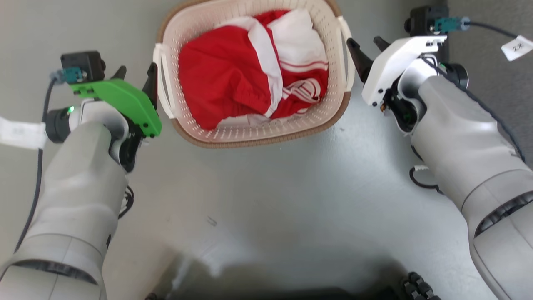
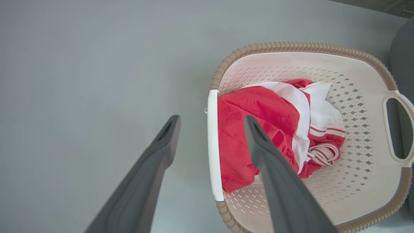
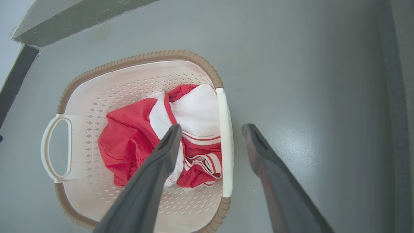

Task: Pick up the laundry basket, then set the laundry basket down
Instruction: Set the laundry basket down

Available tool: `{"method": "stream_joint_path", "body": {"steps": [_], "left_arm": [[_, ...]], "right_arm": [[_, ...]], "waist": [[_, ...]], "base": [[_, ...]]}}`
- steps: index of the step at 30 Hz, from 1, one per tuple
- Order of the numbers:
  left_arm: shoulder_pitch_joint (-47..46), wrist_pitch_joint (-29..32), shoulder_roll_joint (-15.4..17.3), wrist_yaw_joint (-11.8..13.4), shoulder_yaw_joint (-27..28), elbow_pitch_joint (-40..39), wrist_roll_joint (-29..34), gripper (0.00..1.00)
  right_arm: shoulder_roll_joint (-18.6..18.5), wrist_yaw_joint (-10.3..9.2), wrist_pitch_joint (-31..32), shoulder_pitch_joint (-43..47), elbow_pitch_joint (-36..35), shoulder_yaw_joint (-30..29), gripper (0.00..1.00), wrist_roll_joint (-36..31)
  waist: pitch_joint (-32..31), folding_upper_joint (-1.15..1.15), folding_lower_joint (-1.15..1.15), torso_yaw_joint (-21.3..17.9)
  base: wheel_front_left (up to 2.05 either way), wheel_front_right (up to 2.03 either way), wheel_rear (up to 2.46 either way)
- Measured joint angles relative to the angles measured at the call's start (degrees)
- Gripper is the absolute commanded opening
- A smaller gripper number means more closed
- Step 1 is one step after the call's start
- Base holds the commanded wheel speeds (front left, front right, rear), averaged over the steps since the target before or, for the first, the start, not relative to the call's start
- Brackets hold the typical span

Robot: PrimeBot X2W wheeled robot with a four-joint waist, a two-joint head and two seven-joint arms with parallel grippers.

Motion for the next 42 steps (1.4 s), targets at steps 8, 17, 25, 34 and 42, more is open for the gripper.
{"method": "stream_joint_path", "body": {"steps": [8,17,25,34,42], "left_arm": [[4.30,-2.96,0.82,0.00,-1.10,-0.94,-0.56,1.00],[8.03,-4.98,0.99,0.00,-2.41,-2.58,-0.79,1.00],[10.73,-6.21,2.09,0.00,-2.32,-4.52,-0.87,1.00],[12.87,-6.87,3.92,0.11,-0.68,-7.82,-0.37,1.00],[15.30,-6.87,5.86,4.11,4.27,-19.16,2.94,1.00]], "right_arm": [[0.02,0.03,-3.98,4.10,-0.18,1.56,1.00,-1.14],[0.04,0.02,-8.05,9.26,-0.34,2.75,1.00,-2.05],[0.09,-0.75,-10.05,11.82,-1.66,2.66,1.00,-2.88],[-0.05,-5.02,-10.70,13.83,-5.41,1.47,1.00,-4.50],[-2.77,-10.16,-10.69,15.04,-18.51,-3.58,1.00,-8.76]], "waist": [[-5.98,0.00,0.00,-0.10],[-12.49,0.00,0.00,-0.33],[-18.01,0.00,0.00,-0.58],[-23.31,0.00,0.00,-0.89],[-27.26,0.00,0.00,-1.31]], "base": [[0.00,0.00,0.00],[0.00,0.00,0.00],[0.00,0.00,0.00],[0.00,0.00,0.00],[0.00,0.00,0.00]]}}
